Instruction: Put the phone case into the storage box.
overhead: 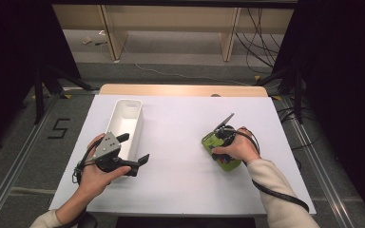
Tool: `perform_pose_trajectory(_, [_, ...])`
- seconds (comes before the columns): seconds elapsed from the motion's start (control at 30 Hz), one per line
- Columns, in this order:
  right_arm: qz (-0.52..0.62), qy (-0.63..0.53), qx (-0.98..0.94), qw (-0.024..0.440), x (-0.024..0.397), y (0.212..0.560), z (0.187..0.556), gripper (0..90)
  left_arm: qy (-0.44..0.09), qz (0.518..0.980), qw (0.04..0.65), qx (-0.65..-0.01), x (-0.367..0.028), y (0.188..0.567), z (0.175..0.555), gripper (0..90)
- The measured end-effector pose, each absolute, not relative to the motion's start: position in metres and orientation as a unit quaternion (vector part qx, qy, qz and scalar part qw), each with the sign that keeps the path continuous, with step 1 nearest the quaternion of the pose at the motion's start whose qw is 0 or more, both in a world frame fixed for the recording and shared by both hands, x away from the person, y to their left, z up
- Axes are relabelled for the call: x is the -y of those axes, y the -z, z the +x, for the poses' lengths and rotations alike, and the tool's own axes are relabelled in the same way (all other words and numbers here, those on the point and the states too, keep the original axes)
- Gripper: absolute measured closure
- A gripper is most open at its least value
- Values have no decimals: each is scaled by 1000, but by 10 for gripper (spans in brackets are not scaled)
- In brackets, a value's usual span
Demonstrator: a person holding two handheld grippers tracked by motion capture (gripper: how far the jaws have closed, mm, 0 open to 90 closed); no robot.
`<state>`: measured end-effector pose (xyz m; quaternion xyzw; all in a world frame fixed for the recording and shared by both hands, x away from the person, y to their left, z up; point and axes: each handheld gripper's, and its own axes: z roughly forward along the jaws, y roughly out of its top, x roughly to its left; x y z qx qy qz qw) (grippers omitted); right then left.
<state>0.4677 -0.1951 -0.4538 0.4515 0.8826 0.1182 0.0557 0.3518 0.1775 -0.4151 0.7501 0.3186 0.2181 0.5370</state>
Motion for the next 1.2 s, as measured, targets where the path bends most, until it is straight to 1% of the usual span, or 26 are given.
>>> perform_pose_trajectory(0.87, [437,-188,-877,76,196,436,460,169,-218,748,538,-321,-178,415,352,0])
perform_pose_trajectory(1.2, [432,-221,-869,98,197,431,458,169,-218,748,538,-321,-178,415,352,0])
